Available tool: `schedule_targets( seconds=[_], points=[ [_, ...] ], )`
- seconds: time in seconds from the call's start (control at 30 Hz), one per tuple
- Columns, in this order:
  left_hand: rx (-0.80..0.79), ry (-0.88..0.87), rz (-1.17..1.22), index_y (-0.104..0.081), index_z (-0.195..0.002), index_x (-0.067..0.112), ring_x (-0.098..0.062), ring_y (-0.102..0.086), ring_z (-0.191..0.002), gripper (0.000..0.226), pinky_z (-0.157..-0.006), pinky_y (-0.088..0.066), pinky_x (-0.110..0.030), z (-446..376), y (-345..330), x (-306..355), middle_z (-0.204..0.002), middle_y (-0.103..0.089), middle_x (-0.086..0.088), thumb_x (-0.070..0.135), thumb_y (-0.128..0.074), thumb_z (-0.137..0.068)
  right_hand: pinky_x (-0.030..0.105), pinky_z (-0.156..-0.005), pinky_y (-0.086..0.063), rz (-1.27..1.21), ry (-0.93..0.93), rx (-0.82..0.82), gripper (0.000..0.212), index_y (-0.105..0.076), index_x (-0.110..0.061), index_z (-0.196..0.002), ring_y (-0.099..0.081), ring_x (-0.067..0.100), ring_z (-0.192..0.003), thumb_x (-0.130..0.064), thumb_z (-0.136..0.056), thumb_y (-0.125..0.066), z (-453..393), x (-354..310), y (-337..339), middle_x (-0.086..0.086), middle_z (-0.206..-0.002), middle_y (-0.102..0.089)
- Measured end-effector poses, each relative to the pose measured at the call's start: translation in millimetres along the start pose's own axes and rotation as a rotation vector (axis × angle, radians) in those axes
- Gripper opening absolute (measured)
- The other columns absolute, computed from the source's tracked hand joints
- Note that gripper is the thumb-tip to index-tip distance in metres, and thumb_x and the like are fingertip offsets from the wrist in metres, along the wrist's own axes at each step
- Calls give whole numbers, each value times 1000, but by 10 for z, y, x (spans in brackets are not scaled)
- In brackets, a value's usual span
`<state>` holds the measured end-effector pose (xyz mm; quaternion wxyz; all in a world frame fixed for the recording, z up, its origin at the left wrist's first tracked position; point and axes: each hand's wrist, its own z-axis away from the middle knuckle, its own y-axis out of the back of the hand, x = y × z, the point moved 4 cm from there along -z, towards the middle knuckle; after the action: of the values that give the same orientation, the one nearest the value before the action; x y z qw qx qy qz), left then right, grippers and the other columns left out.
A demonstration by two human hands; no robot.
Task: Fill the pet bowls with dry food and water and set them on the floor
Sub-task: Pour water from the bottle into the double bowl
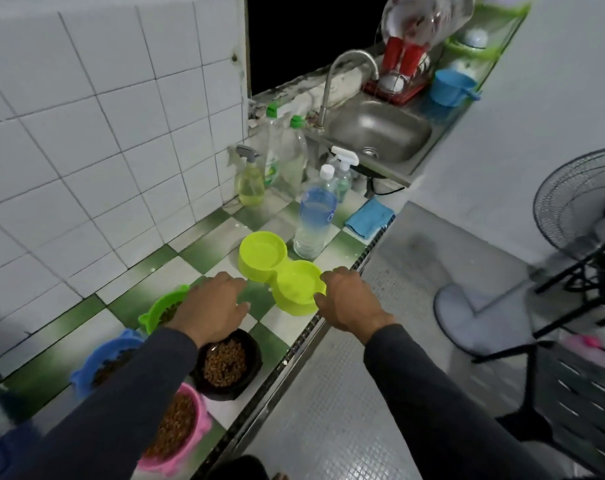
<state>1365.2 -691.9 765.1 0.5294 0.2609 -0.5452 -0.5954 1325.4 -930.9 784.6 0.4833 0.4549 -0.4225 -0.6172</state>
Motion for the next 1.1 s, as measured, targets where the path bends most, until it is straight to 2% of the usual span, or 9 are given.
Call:
schedule_targets(
  seconds=[0.2, 0.33, 0.53, 0.63, 0.83, 0.97, 1.1],
  points=[
    [17, -34, 16, -47, -151, 27, -30, -52, -131, 56, -109, -43, -46, -312, 67, 282, -145, -51, -7, 47, -55, -100, 45, -100, -49, -14, -20, 27, 46, -60, -13, -131, -55, 34, -118, -43, -96, -53, -170, 276, 172, 14, -127, -59],
    [41, -58, 46, -46, -153, 24, -32, -49, -134, 57, -112, -40, -42, -552, 145, 463, -150, -48, -8, 43, -57, -100, 46, -98, -50, -21, -23, 35, 45, -60, -13, -128, -56, 34, -116, -43, -96, -52, -346, 410, 295, 14, -126, -59],
    [97, -89, 119, -44, -154, 23, -27, -43, -139, 59, -114, -36, -39, -1010, 284, 674, -153, -45, -6, 45, -58, -101, 44, -101, -48, -75, -6, 79, 46, -57, -13, -134, -53, 33, -122, -40, -98, -54, -707, 572, 518, 13, -134, -57],
    [108, -74, 201, -38, -157, 22, -27, -39, -142, 68, -116, -37, -42, -1226, 354, 713, -155, -41, -5, 47, -60, -99, 46, -102, -48, -132, 33, 101, 47, -54, -12, -137, -52, 34, -122, -37, -98, -55, -921, 604, 649, 14, -133, -57],
    [115, -68, 290, -15, -164, 26, -23, -28, -151, 93, -119, -31, -39, -1623, 440, 866, -166, -26, -3, 52, -68, -93, 50, -100, -48, -232, 111, 189, 52, -47, -15, -145, -53, 36, -121, -38, -99, -56, -1336, 614, 985, 15, -133, -57],
    [97, -48, 393, -3, -165, 29, -25, -28, -152, 114, -118, -33, -40, -1877, 433, 910, -169, -20, -3, 53, -79, -83, 40, -104, -43, -331, 139, 228, 55, -44, -15, -149, -49, 33, -129, -40, -101, -56, -1565, 624, 1218, 14, -140, -54],
    [81, -32, 452, 6, -164, 31, -27, -29, -152, 126, -117, -34, -40, -2094, 364, 915, -170, -16, -4, 49, -85, -79, 28, -97, -39, -396, 203, 257, 54, -49, -16, -147, -55, 28, -124, -42, -100, -59, -1744, 632, 1396, 13, -137, -59]
  ],
)
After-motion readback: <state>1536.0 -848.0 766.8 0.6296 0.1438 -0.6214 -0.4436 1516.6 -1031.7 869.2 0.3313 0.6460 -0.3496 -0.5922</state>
